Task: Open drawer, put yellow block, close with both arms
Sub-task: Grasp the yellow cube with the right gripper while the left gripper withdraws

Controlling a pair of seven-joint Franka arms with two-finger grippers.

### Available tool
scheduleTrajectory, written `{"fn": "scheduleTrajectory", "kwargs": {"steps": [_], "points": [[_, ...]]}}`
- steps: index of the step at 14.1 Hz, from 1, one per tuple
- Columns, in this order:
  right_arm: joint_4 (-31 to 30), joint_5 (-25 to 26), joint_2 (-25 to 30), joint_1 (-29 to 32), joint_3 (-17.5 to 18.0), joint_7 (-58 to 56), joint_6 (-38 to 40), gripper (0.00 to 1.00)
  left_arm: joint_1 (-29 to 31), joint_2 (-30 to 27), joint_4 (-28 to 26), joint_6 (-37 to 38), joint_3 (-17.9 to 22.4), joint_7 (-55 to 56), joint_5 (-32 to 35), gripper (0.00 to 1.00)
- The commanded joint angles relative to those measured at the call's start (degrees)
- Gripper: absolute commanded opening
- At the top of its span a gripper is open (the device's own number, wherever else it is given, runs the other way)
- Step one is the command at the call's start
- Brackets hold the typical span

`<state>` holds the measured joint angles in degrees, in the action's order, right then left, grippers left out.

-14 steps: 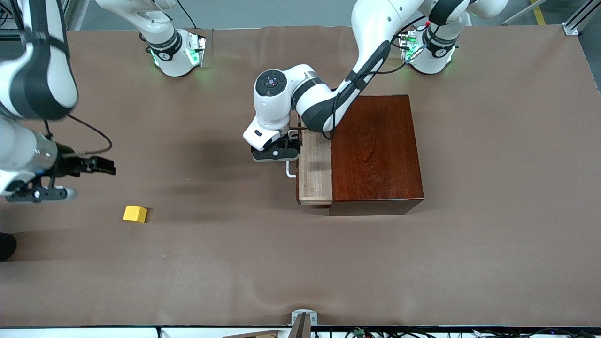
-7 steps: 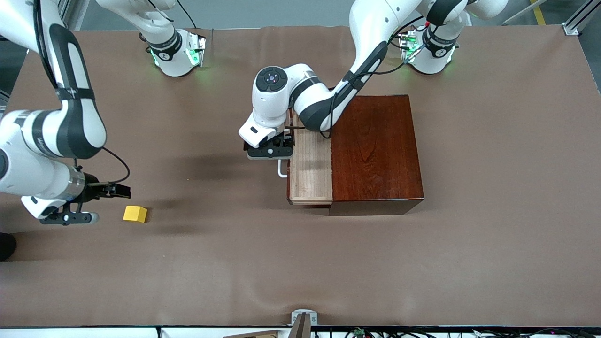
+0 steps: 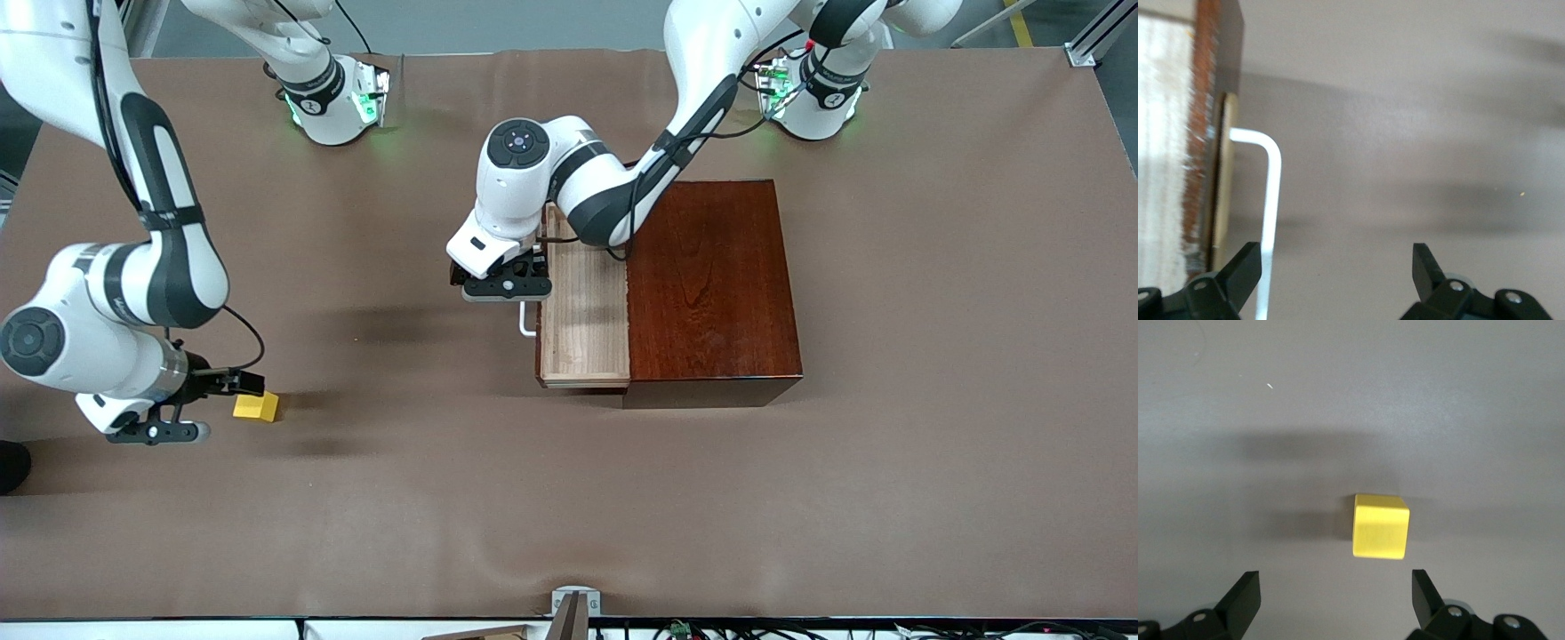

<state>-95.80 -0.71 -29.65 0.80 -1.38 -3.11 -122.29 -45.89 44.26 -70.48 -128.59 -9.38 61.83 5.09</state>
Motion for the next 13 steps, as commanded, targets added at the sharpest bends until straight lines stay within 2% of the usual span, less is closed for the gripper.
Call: {"fn": "scheduleTrajectory", "kwargs": {"steps": [1, 6, 7, 10, 13], "points": [[0.4, 0.9, -2.3, 0.6, 0.4, -0.5, -1.4, 1.0, 0.8, -4.7, -0.4, 4.7, 0.3, 2.4, -0.7, 1.0], [0.5, 1.1, -3.4, 1.0, 0.4, -0.8, -2.1, 1.0, 9.0, -18.9, -1.2, 20.6, 0.6, 2.1, -0.9, 1.0], [0.5, 1.1, -4.0, 1.2, 0.4, -0.9, -3.0, 1.0, 11.3, -21.6, -2.0, 25.7, 0.5, 0.4, -0.9, 1.0], [0.5, 1.1, -6.0, 2.2, 0.3, -1.1, -5.1, 1.0, 18.4, -27.7, -2.4, 38.2, 0.2, -14.9, -1.0, 1.0], [0.0, 1.0, -7.2, 3.1, 0.4, -1.0, -4.4, 1.0, 28.2, -33.3, -5.0, 43.8, 0.1, -28.7, -3.1, 1.0]]}}
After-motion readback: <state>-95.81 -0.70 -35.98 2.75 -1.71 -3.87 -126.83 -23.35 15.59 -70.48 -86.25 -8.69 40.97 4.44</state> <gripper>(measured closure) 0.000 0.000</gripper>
